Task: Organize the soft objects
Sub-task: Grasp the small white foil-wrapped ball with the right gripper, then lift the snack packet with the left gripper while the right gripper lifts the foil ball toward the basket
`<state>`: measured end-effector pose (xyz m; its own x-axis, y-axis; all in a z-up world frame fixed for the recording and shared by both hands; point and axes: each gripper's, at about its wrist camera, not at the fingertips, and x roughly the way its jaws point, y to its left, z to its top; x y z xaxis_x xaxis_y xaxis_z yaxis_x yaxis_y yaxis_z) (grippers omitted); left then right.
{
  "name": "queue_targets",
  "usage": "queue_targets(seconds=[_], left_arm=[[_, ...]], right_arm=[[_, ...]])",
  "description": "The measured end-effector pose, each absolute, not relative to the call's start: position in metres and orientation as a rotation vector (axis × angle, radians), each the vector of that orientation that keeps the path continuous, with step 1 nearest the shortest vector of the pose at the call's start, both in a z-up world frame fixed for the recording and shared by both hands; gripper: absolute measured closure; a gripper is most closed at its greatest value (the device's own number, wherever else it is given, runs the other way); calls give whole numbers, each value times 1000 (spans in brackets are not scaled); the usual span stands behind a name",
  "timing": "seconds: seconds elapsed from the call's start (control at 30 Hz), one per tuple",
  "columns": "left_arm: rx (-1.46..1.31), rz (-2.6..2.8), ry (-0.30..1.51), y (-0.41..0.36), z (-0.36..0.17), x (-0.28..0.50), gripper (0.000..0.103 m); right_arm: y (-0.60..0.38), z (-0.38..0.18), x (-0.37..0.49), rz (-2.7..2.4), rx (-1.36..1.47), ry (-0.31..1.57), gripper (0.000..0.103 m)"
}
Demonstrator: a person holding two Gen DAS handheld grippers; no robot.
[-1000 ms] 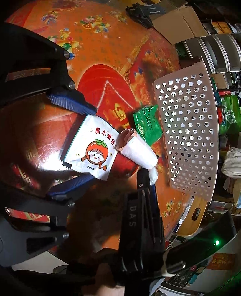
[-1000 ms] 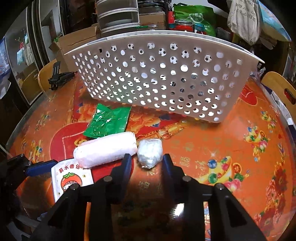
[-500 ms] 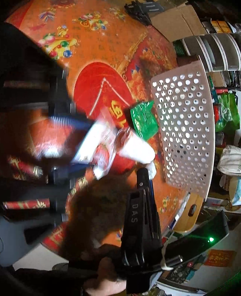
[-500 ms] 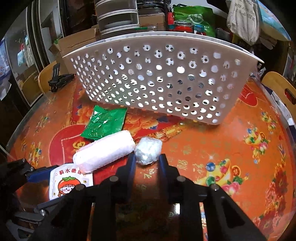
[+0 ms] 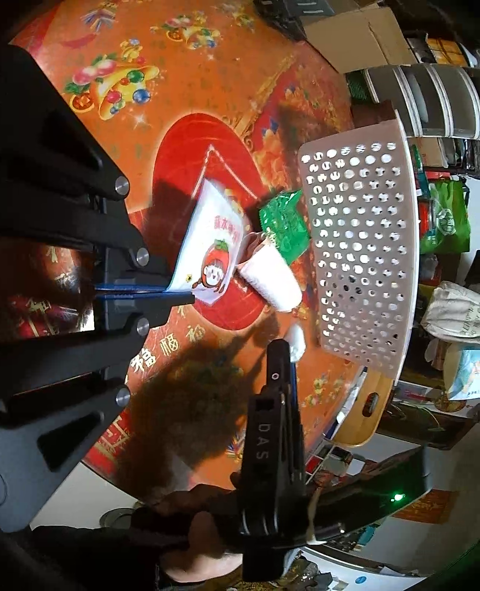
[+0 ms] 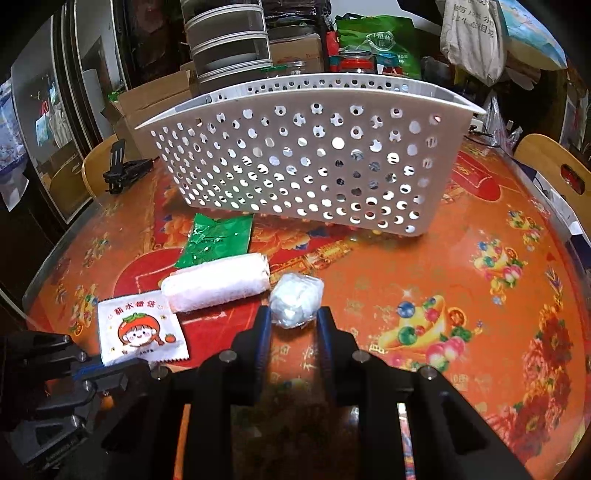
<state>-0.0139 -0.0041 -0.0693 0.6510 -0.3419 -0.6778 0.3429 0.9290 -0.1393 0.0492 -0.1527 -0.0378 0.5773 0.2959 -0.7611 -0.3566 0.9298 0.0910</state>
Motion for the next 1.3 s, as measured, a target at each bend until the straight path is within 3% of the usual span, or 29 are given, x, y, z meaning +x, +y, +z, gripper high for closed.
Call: queue_targets(seconds=[0.7, 1.3], left_arm=[[11, -359, 643, 7, -19, -14, 103], [6, -326, 526, 12, 62, 31, 103]], right_arm=[[-167, -4, 33, 389, -32, 809, 79], [-172, 78, 32, 377, -80, 663, 79]])
